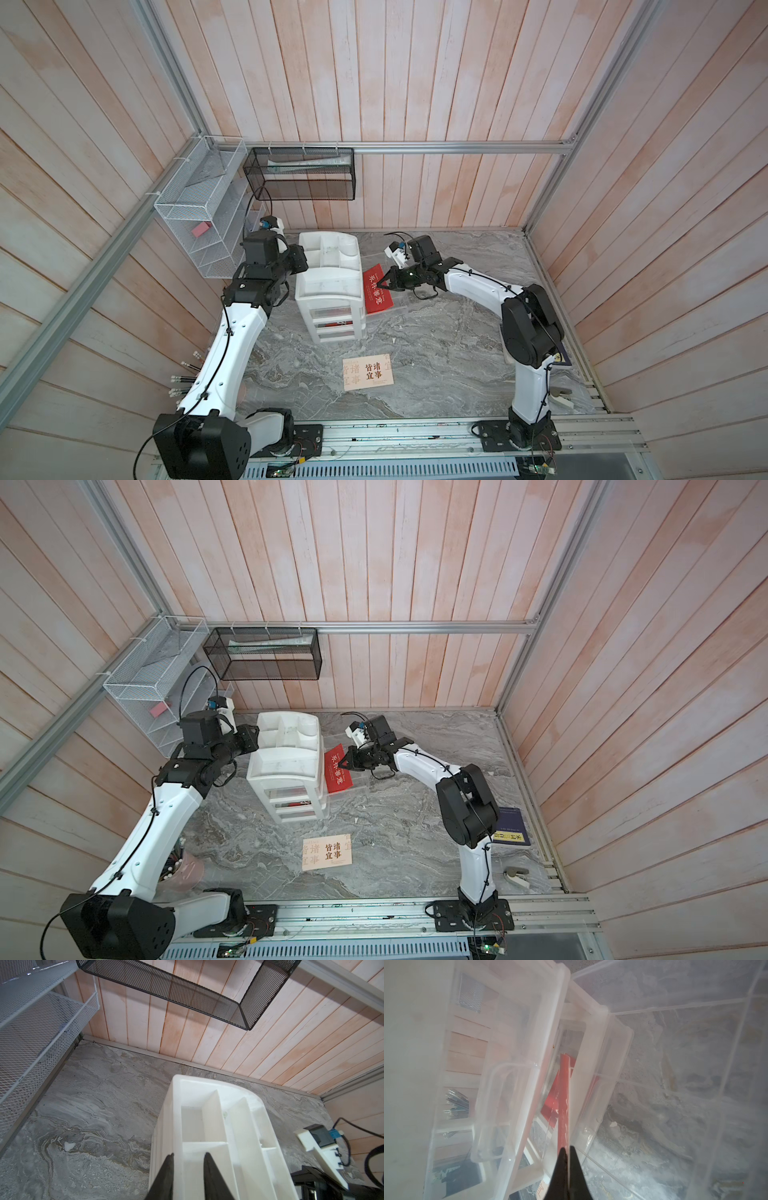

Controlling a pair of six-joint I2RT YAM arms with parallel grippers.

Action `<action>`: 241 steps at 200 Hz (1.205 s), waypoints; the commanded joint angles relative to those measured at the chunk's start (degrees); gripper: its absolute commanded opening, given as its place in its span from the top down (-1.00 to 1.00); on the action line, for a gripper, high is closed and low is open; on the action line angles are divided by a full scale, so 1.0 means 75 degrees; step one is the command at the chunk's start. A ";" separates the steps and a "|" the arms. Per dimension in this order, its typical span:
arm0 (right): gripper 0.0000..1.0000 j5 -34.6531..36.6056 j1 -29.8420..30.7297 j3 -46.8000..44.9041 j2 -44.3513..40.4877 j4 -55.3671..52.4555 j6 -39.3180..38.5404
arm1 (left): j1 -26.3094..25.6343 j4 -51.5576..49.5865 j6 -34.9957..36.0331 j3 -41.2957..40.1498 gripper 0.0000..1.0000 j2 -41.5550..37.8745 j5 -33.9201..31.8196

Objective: Take the postcards out of the drawer
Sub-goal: Pick up the postcard from the drawer, then place the postcard at the center of the board.

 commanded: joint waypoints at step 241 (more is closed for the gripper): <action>1.00 0.0834 -0.0665 -0.2908 -0.5038 -0.0073 -0.4364 | -0.4117 -0.1663 0.3663 0.2296 0.37 0.1336 0.1700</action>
